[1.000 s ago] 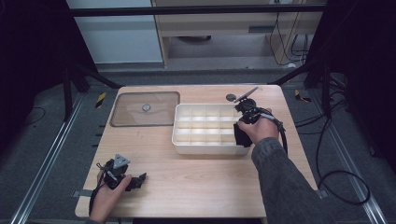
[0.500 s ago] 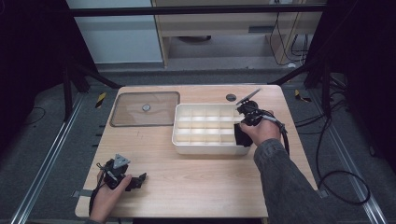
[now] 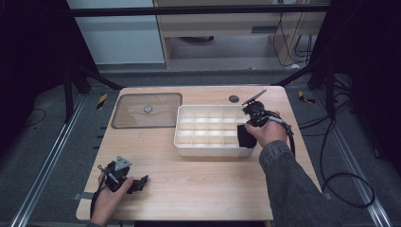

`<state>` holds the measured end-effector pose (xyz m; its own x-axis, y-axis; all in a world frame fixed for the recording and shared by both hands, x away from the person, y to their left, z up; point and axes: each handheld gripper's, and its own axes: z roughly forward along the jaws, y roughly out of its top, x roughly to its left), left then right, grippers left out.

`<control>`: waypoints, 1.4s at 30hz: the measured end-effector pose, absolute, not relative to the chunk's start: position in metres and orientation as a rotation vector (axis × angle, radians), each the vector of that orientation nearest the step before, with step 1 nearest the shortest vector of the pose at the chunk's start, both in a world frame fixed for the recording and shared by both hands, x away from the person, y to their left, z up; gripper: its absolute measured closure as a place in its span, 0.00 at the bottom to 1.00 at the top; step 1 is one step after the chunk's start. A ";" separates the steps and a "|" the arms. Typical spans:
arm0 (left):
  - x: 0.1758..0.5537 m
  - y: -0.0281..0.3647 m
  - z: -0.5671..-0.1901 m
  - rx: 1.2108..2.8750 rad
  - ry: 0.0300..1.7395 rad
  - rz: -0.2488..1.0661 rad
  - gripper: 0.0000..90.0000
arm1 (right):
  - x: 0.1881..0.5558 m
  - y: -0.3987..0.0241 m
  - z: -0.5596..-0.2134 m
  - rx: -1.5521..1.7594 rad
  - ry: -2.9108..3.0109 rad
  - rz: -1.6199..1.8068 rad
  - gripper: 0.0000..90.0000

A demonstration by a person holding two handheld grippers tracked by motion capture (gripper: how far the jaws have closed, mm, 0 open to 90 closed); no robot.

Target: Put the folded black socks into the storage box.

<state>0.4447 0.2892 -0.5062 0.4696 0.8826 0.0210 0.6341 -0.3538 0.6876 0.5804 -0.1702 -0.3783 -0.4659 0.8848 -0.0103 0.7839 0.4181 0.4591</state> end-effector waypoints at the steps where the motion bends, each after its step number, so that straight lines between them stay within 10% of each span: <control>1: 0.445 0.289 -0.506 2.106 1.253 0.525 0.00 | 0.580 -0.171 -0.379 1.465 2.420 0.571 1.00; 42: 0.445 0.288 -0.507 2.104 1.252 0.525 0.00 | 0.571 -0.170 -0.414 1.437 2.470 0.513 1.00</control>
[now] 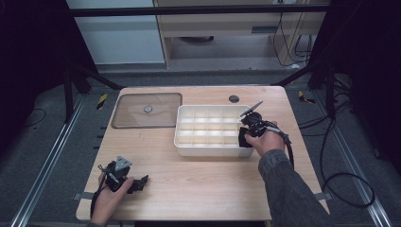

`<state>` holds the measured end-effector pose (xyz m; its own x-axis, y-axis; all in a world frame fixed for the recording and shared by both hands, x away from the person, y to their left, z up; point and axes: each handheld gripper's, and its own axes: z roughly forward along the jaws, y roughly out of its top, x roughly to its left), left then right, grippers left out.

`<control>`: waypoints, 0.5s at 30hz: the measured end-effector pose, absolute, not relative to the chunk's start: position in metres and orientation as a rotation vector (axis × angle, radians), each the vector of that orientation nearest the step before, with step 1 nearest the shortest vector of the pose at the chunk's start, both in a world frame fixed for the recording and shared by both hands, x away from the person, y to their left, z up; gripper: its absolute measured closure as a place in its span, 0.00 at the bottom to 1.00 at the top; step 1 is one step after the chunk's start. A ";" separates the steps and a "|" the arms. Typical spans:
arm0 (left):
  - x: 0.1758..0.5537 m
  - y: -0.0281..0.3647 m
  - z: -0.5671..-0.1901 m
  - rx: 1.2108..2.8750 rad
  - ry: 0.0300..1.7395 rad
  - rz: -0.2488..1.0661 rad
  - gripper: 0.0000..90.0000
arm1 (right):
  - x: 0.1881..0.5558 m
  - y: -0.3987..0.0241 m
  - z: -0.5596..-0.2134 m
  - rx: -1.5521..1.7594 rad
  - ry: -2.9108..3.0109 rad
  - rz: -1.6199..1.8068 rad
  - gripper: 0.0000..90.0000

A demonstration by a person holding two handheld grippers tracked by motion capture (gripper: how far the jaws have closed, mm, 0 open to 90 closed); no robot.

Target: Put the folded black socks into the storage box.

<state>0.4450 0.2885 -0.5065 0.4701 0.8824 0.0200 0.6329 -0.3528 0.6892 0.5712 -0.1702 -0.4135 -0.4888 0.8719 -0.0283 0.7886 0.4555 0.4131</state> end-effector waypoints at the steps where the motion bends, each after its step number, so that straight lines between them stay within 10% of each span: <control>1: 0.445 0.288 -0.507 2.103 1.252 0.525 0.00 | 0.571 -0.170 -0.413 1.450 2.470 0.513 1.00; 15: 0.445 0.288 -0.507 2.098 1.254 0.524 0.00 | 0.570 -0.174 -0.412 1.451 2.448 0.507 1.00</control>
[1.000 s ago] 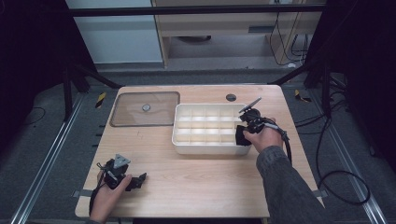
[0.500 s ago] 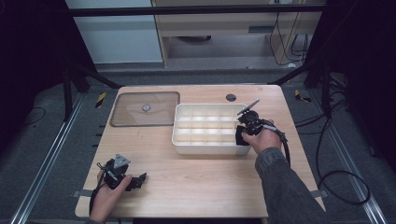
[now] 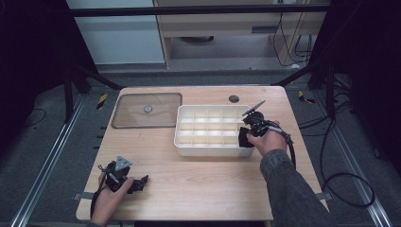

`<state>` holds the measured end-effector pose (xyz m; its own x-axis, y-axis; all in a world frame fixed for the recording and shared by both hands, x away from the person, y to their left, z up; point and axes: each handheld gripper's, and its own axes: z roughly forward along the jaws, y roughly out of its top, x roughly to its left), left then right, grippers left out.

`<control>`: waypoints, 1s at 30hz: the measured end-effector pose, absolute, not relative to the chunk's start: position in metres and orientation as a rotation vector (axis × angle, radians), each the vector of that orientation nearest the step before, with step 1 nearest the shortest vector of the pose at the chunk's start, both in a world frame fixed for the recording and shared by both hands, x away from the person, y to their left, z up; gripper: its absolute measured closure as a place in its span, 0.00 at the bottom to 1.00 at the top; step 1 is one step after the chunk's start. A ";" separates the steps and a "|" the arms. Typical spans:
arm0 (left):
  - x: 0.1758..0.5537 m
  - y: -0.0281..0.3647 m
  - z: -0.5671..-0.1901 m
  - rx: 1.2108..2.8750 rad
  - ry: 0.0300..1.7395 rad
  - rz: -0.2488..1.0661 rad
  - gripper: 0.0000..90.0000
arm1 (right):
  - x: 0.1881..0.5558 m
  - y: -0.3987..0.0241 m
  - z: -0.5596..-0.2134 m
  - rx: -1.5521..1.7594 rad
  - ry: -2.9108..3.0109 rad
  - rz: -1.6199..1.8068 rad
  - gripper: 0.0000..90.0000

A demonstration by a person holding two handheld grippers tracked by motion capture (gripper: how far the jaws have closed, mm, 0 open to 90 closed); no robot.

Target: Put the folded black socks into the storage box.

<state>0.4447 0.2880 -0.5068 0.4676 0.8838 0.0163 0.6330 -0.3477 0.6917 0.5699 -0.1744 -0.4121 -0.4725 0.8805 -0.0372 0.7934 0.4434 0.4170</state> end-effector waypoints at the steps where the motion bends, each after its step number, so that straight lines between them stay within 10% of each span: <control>1: 0.445 0.288 -0.507 2.099 1.254 0.524 0.00 | 0.570 -0.174 -0.413 1.460 2.449 0.507 1.00; 30: 0.444 0.288 -0.506 2.109 1.250 0.521 0.00 | 0.565 -0.173 -0.427 1.464 2.490 0.494 1.00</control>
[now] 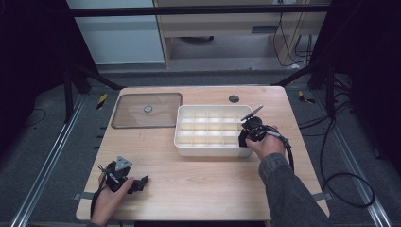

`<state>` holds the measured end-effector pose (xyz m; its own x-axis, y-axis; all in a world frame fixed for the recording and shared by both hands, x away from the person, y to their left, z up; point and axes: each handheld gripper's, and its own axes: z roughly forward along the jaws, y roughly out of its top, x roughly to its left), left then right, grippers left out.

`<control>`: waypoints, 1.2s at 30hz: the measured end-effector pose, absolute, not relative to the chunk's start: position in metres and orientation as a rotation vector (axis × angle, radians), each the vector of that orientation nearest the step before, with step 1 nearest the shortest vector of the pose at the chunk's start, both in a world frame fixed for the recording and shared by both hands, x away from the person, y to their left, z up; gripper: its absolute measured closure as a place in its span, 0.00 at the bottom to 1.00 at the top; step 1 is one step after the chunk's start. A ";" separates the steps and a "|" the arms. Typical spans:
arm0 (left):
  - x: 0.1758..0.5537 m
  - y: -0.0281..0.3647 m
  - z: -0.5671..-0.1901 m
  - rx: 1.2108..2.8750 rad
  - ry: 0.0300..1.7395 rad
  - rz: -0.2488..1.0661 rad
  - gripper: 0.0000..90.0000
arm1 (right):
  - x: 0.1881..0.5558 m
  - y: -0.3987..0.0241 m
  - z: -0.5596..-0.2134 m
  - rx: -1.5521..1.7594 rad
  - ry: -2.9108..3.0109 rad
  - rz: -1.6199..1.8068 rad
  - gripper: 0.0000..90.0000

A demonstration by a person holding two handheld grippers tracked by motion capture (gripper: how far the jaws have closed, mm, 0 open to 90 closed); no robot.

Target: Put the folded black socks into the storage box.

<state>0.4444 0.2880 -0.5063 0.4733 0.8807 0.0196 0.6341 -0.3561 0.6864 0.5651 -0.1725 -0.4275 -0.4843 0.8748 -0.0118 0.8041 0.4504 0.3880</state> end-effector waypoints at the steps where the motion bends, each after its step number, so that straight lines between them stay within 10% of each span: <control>1: 0.444 0.288 -0.506 2.109 1.249 0.521 0.00 | 0.565 -0.173 -0.428 1.458 2.490 0.495 1.00; 36: 0.445 0.287 -0.507 2.110 1.244 0.521 0.00 | 0.565 -0.173 -0.435 1.494 2.507 0.485 1.00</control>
<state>0.4445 0.2874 -0.5065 0.4768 0.8788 0.0208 0.6313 -0.3588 0.6875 0.5649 -0.1729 -0.4355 -0.4777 0.8785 0.0099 0.8187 0.4410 0.3678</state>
